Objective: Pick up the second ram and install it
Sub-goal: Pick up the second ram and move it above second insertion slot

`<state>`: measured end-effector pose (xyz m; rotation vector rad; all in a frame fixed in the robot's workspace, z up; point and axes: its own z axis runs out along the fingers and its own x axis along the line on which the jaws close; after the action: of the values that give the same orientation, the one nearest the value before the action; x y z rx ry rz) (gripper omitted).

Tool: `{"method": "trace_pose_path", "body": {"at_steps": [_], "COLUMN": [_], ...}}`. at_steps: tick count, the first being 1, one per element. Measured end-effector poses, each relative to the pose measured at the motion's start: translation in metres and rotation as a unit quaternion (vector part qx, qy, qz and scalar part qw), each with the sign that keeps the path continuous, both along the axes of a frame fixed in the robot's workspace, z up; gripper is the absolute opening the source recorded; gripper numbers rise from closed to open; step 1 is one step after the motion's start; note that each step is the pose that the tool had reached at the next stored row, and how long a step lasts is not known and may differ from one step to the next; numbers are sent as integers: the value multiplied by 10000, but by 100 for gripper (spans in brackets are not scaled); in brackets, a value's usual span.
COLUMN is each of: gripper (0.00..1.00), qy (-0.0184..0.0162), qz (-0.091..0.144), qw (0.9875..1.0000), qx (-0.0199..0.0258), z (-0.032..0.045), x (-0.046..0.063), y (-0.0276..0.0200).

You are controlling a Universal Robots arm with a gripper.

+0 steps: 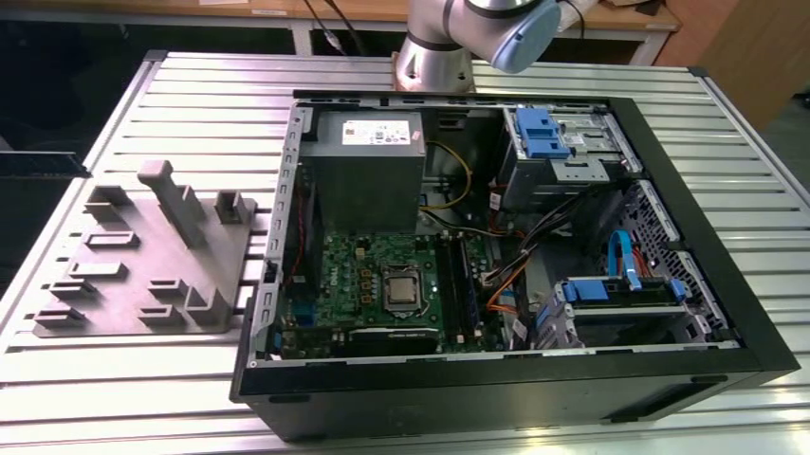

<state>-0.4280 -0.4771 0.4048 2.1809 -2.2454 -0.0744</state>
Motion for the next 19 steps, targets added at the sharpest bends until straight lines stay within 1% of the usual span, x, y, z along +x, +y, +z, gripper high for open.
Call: {"method": "trace_pose_path", "body": {"at_steps": [2, 4, 13, 15, 19], "gripper": [11, 11, 11, 11, 11], "qy": [0, 0, 1, 0, 0], "qz": [0, 0, 0, 0, 0], "qw": [10000, 10000, 10000, 10000, 10000], "qx": [0, 0, -1, 0, 0], "z": [51, 79, 86, 84, 85], "x": [0, -1, 15, 42, 140], "y": [0, 0, 1, 0, 1]}}
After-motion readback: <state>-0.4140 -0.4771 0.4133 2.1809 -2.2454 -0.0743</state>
